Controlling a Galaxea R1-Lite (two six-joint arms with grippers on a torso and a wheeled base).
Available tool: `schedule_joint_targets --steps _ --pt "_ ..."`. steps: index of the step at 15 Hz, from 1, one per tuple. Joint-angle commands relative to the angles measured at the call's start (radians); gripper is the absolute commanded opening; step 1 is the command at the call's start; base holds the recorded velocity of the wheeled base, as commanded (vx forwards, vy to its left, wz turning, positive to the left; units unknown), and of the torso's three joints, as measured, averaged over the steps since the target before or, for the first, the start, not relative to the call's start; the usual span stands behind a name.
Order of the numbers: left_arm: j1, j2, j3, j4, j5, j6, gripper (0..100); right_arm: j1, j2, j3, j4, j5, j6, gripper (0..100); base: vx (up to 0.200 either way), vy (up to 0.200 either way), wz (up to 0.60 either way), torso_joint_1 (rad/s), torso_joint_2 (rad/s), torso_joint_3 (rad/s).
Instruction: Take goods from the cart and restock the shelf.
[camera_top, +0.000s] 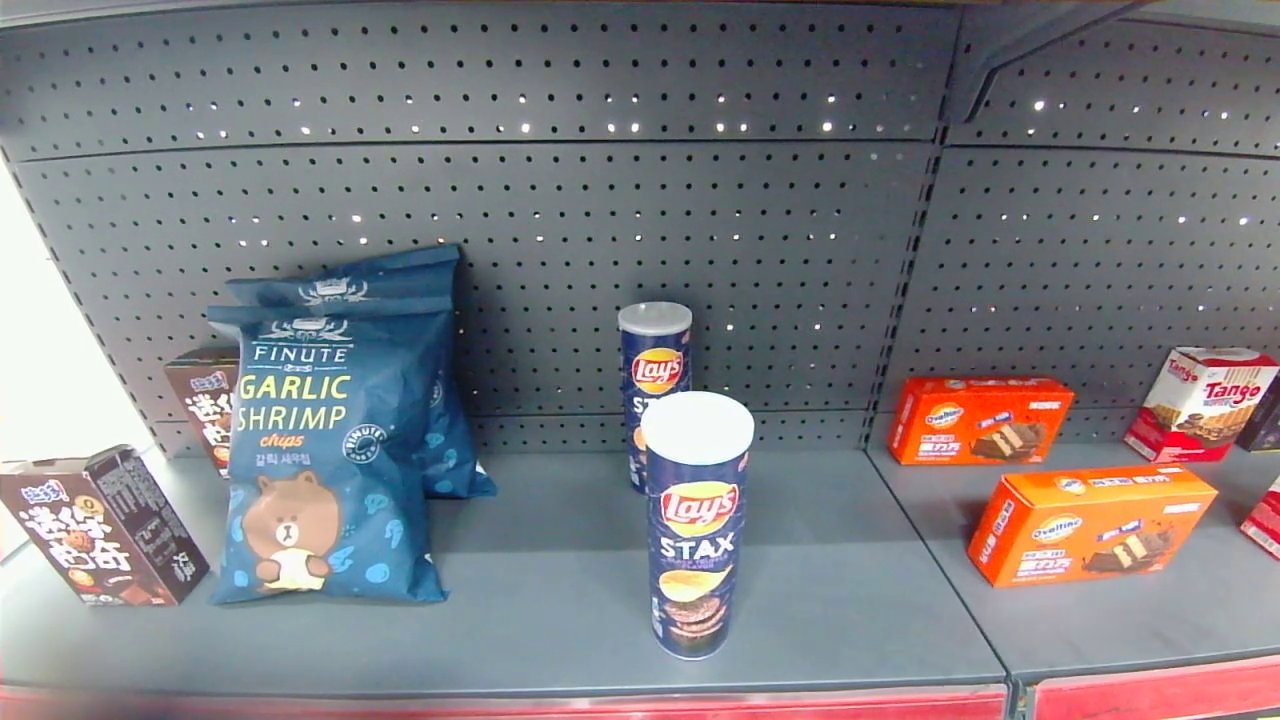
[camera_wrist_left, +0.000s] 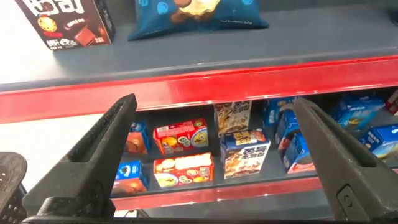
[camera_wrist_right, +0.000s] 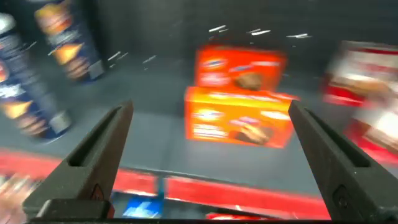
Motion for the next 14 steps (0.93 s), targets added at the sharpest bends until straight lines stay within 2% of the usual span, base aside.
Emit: schedule_joint_targets --steps 1,3,7,12,14 --pt "-0.001 0.005 -0.001 0.001 -0.002 -0.005 100 0.148 0.225 0.002 -0.026 0.009 0.071 100 0.000 0.000 0.00 0.000 0.00 0.000" --pt "-0.006 0.006 -0.001 0.001 -0.005 -0.010 100 0.218 0.286 0.032 -0.049 0.000 0.073 100 0.000 0.000 0.00 0.000 0.00 0.000" --pt "-0.012 0.006 -0.001 0.001 -0.014 -0.007 100 0.384 0.420 0.058 -0.094 -0.143 0.076 100 0.000 0.000 0.00 0.000 0.00 0.000" --pt "-0.020 0.006 0.000 0.000 -0.007 -0.005 100 0.438 0.564 0.043 -0.174 -0.212 0.076 100 0.000 0.000 0.00 0.000 0.00 0.000" --pt "-0.020 0.009 0.000 0.000 -0.008 0.001 100 0.449 0.653 -0.006 -0.229 -0.226 0.074 100 0.000 0.000 0.00 0.000 0.00 0.000"
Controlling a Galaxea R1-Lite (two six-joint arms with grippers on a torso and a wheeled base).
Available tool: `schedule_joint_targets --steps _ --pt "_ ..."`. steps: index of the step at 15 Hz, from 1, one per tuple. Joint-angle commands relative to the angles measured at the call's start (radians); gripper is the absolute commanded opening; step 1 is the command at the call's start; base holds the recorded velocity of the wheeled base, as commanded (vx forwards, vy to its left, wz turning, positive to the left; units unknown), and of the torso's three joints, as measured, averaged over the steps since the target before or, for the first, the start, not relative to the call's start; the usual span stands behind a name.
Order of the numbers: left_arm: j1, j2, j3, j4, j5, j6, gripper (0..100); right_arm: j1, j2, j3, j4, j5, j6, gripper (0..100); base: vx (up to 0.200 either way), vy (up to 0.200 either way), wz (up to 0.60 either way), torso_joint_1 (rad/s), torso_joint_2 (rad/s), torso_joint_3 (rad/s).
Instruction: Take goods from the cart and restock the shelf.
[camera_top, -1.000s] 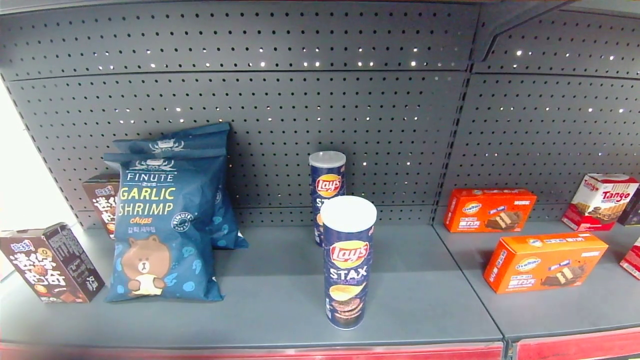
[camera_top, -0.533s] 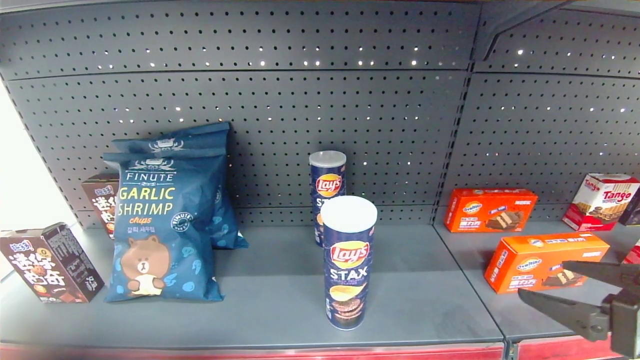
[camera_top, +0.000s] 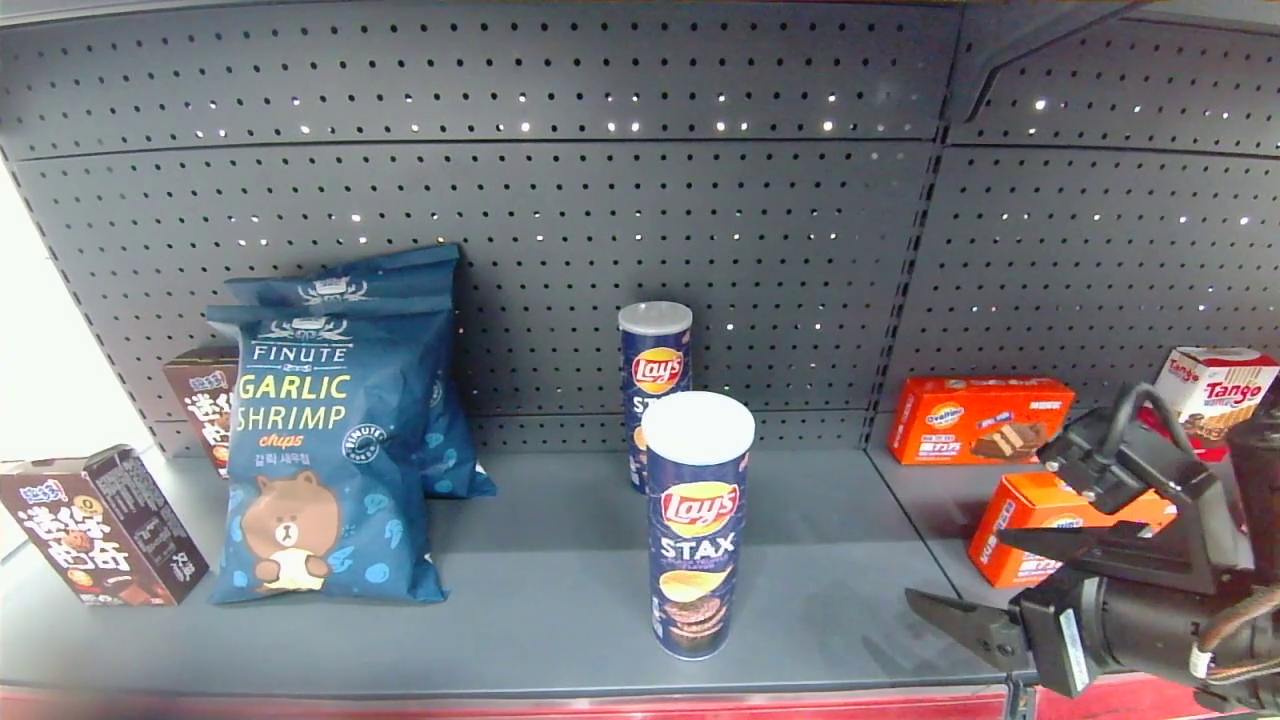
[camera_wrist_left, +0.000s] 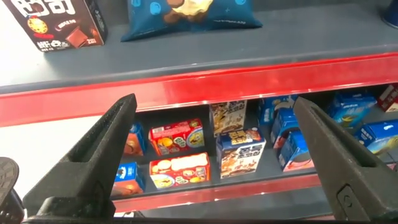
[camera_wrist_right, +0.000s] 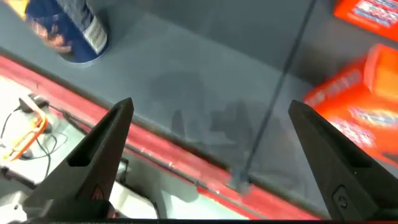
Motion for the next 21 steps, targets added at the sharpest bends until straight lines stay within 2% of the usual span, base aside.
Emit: schedule_joint_targets --steps 1,3,7,21 --pt "0.000 0.011 -0.001 0.000 0.000 0.000 100 0.014 0.126 -0.073 -0.022 -0.022 -0.001 100 0.000 0.000 0.00 0.000 0.00 0.000" --pt "0.000 0.019 -0.001 0.000 -0.001 0.000 100 0.011 0.191 -0.140 -0.022 -0.026 -0.001 100 0.000 0.000 0.00 0.000 0.00 0.000" --pt "-0.002 0.028 -0.001 0.000 -0.003 0.000 100 0.051 0.253 -0.194 -0.024 -0.028 -0.001 100 0.000 0.000 0.00 0.000 0.00 0.000" --pt "0.003 0.028 0.000 0.000 0.003 0.000 100 0.133 0.368 -0.289 -0.024 -0.031 -0.001 100 0.000 0.000 0.00 0.000 0.00 0.000"
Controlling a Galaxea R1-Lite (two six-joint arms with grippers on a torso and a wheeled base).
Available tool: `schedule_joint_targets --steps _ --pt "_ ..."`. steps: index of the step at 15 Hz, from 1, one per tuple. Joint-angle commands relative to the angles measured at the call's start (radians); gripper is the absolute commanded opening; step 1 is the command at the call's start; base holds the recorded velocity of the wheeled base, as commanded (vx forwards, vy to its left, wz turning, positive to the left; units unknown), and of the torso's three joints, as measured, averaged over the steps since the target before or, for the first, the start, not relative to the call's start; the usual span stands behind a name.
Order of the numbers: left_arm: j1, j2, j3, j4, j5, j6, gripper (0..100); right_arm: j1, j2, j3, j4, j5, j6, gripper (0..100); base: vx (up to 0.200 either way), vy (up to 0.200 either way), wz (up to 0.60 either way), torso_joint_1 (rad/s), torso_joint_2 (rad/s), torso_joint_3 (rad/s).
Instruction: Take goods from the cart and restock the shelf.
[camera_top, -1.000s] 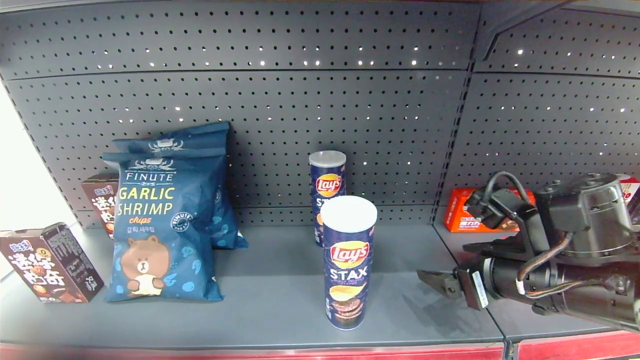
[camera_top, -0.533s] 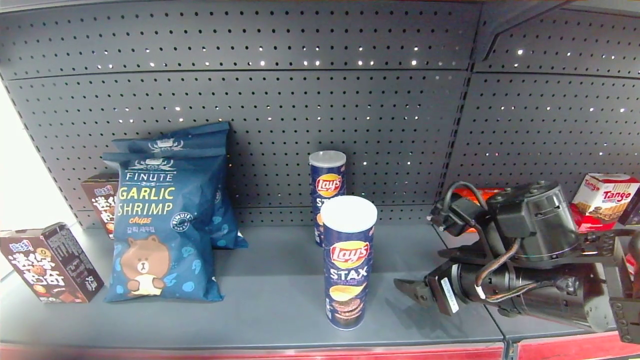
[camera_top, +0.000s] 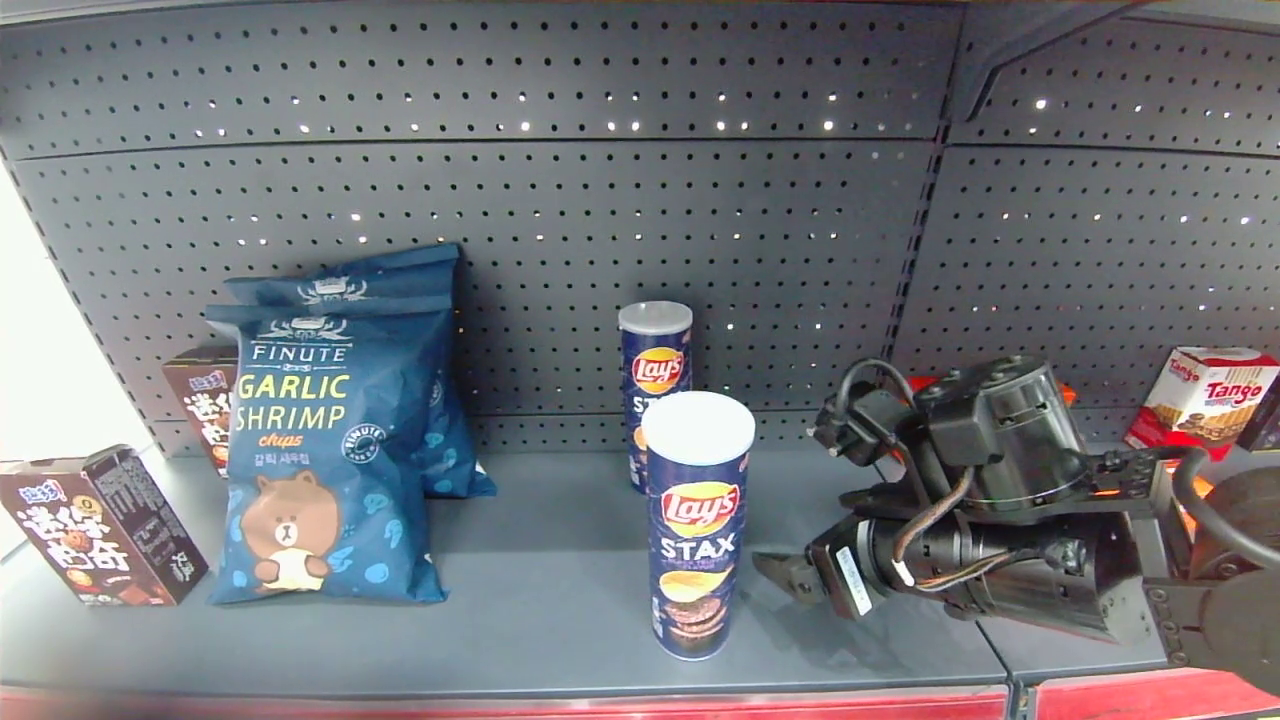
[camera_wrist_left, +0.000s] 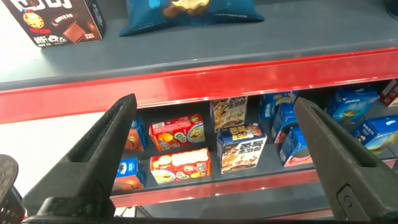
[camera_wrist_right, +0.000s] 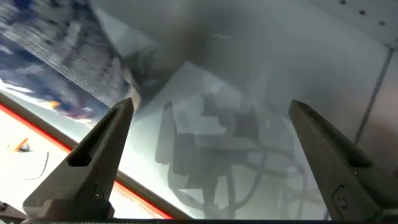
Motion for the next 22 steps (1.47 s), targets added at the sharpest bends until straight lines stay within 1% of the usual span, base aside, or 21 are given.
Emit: schedule_joint_targets --steps 1,11,22 --pt "0.001 0.002 0.000 0.000 0.000 0.000 100 0.013 0.014 -0.009 0.000 0.000 0.000 100 0.000 0.000 0.00 0.000 0.00 0.000" --pt "-0.001 0.002 0.000 0.000 -0.002 0.000 100 0.022 0.060 -0.048 0.000 0.000 0.000 100 0.000 0.000 0.00 0.000 0.00 0.000" --pt "-0.001 0.004 -0.002 0.000 0.000 -0.002 100 0.025 0.079 -0.052 0.000 -0.001 0.000 100 0.000 0.000 0.00 0.000 0.00 0.000"
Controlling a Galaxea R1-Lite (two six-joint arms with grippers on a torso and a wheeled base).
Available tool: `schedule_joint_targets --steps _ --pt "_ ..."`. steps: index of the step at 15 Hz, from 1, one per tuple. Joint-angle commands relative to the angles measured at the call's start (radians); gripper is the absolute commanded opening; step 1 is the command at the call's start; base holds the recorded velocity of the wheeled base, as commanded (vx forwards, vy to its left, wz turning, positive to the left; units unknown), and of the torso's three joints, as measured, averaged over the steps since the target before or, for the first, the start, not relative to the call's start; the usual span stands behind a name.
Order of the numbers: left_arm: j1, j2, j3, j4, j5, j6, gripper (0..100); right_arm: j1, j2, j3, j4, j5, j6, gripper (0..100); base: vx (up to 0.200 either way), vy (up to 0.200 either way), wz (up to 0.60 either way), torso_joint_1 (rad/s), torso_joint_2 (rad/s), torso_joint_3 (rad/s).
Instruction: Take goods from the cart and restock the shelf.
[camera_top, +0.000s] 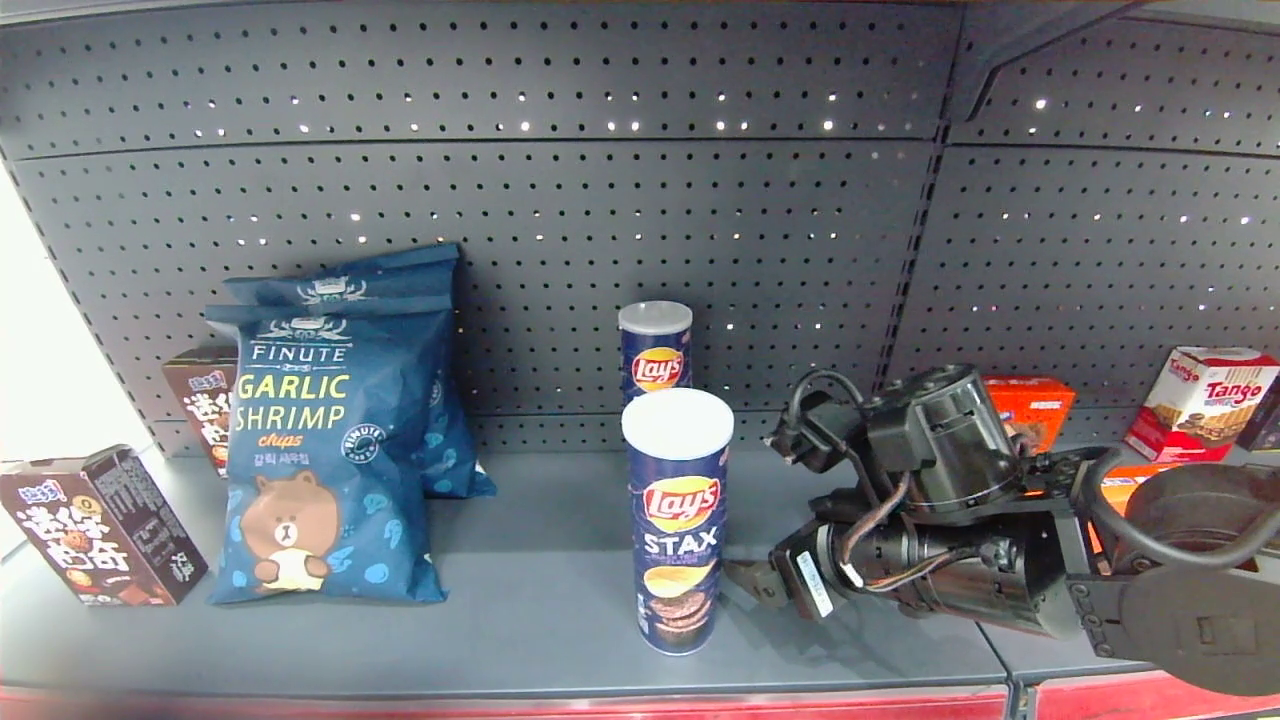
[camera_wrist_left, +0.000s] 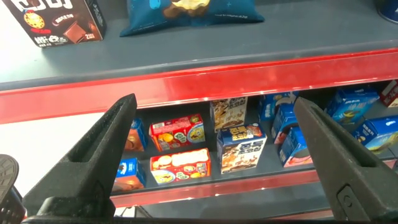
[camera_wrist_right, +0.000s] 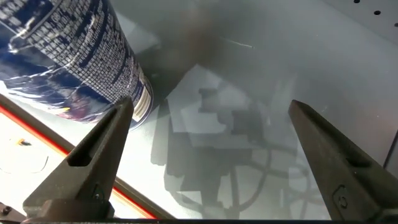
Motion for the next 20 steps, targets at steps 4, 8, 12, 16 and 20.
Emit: schedule_joint_targets --steps 4,8,12,16,20 --pt "0.000 0.001 0.000 0.000 0.002 -0.003 100 0.005 0.006 -0.003 -0.001 -0.001 0.000 100 0.000 0.000 0.00 0.000 0.00 0.000" --pt "0.000 0.001 0.000 0.000 0.002 -0.003 100 0.003 0.003 -0.002 -0.001 -0.001 0.000 100 0.000 0.000 0.00 0.000 0.00 0.000" --pt "0.000 0.001 0.000 0.000 0.002 -0.003 100 0.005 0.008 -0.003 -0.001 -0.001 0.000 100 0.000 0.000 0.00 0.000 0.00 0.000" --pt "0.000 0.001 0.000 0.000 0.002 -0.005 100 0.005 0.019 -0.013 -0.001 -0.001 0.000 100 0.000 0.000 0.00 0.000 0.00 0.000" --pt "0.002 0.001 0.000 0.000 0.002 -0.005 100 0.005 0.014 -0.016 -0.001 -0.001 0.000 100 0.000 0.000 0.00 0.000 0.00 0.000"
